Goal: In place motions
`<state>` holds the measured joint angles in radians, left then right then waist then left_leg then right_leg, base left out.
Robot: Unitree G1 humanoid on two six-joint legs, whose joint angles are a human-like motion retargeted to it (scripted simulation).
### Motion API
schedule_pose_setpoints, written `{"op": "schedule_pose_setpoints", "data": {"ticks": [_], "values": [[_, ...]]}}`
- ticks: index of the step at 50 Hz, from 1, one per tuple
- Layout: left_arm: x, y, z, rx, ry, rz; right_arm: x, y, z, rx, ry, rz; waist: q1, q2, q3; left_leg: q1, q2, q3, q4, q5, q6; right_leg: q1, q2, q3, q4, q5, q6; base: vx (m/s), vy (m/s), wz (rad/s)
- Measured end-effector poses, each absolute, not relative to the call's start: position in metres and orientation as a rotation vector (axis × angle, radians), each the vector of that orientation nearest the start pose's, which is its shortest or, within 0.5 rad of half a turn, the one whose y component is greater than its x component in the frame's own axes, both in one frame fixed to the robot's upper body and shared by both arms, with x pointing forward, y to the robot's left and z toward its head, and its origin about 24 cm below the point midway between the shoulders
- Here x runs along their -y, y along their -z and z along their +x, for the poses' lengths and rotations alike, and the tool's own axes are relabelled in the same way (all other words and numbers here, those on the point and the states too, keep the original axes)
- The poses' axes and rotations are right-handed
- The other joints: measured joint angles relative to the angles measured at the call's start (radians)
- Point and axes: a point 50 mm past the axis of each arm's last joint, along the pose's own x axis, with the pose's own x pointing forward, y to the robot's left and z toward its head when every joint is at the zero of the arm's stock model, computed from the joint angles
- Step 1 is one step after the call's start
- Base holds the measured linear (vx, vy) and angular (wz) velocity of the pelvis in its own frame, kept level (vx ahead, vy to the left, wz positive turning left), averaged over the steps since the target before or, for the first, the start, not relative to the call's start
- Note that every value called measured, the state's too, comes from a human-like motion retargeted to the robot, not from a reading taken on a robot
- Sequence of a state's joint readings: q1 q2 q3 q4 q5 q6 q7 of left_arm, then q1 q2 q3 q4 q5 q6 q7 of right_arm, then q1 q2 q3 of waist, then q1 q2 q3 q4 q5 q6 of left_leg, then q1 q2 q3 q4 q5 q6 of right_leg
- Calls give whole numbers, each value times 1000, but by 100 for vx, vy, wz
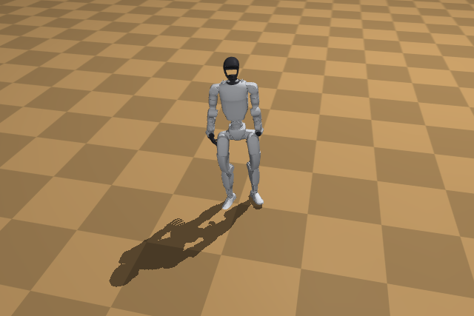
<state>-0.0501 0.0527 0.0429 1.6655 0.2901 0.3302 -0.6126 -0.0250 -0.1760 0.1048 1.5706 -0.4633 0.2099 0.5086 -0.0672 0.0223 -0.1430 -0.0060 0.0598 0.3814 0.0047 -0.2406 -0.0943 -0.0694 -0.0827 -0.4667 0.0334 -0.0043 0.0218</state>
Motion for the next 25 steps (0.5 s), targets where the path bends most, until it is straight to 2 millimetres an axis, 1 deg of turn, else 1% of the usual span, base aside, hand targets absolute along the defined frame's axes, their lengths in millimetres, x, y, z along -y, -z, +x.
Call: {"op": "schedule_pose_setpoints", "data": {"ticks": [11, 13, 15, 17, 18, 20, 22, 23, 25], "values": [[-149, 166, -22, -1962, 549, -298, 207, 170, -4, -1871, -631, -193, 0, -5, 8, 2, 0, 2, -1, -3, -1, -1, 0, 3, 0, 1, -1, 0, 0, 0], [-150, 166, -21, -1962, 547, -300, 205, 170, 0, -1856, -635, -168, 0, -7, 12, 3, -1, 2, -1, -4, -2, 0, -2, 3, 0, 1, -1, 0, 0, 0], [-150, 166, -20, -1961, 545, -301, 203, 171, 10, -1811, -634, -134, 1, -12, 14, 5, -2, 4, -1, -4, -3, 1, -4, 5, 1, 1, -1, 0, 0, 0], [-151, 166, -19, -1959, 543, -305, 201, 170, 33, -1705, -649, -134, 1, -16, 9, 3, -3, 7, -2, -4, -4, -3, -5, 9, 2, 1, 0, 3, 0, -4], [-150, 166, -20, -1960, 543, -307, 201, 168, 48, -1636, -653, -149, 0, -17, 4, 1, -3, 8, -2, -5, -4, -6, -6, 11, 2, 1, 0, 5, 0, -7], [-150, 166, -22, -1965, 540, -310, 201, 161, 84, -1473, -641, -198, -2, -16, -6, 0, -3, 10, -3, -7, -4, -10, -5, 14, 2, 2, 0, 3, 0, -4], [-150, 166, -25, -1972, 534, -316, 201, 144, 127, -1278, -598, -249, -7, -14, -13, 1, -2, 14, -4, -8, -4, -14, -3, 18, 3, 3, 0, 0, 0, 0], [-150, 165, -26, -1976, 530, -322, 200, 132, 149, -1171, -570, -266, -10, -12, -15, 2, -1, 16, -4, -9, -4, -15, -2, 21, 4, 3, 0, 0, 0, 0], [-150, 165, -27, -1980, 524, -333, 196, 101, 193, -944, -509, -281, -14, -9, -19, 3, 1, 19, -4, -11, -4, -16, 0, 25, 6, 3, 0, 0, 0, 0]]}}
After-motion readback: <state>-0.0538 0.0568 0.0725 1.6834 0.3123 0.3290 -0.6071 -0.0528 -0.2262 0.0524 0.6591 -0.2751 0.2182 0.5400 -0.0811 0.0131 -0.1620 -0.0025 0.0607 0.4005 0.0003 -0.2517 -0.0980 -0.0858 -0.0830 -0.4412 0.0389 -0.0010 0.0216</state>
